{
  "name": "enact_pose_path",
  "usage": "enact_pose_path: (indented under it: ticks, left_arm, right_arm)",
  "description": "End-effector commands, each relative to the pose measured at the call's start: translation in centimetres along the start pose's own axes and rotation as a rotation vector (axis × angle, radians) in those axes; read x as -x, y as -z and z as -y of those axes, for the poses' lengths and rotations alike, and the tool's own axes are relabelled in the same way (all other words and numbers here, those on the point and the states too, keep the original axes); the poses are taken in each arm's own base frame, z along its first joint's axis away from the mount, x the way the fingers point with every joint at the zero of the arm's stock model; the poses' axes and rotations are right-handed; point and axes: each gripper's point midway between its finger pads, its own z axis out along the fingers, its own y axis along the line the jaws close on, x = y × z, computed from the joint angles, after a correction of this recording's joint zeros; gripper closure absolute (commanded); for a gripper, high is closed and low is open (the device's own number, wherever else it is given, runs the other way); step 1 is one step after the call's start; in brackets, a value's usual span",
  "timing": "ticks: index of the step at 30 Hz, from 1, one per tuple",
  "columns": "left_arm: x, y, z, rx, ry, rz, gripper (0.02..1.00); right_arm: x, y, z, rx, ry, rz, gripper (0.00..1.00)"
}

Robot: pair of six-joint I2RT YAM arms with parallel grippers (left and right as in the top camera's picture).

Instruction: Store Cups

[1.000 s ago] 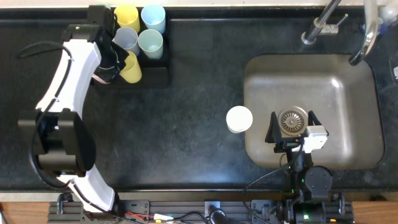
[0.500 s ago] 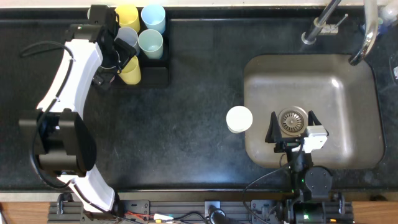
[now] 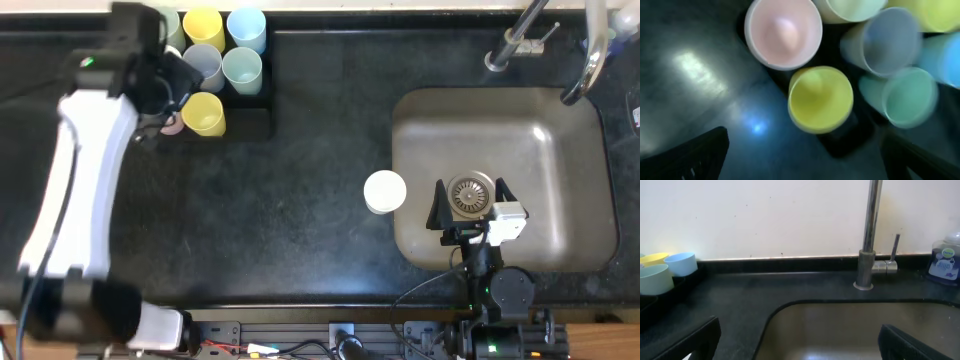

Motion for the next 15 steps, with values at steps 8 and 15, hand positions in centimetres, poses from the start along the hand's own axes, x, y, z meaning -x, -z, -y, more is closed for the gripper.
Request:
enact_pose_path:
  ticks: [8, 15]
  left_arm:
    - [-6.7, 9.0, -13.6, -0.017, -0.192, 0.092, 0.02]
    - [-10.8, 5.2, -7.5, -0.614, -1.276, 0.704, 0.02]
  right_arm:
    - [-0.4, 0.0, -0.2, 0.01, -0.004, -0.003, 0.003]
    - [-0.4, 0.0, -0.2, 0.01, -0.004, -0.003, 0.003]
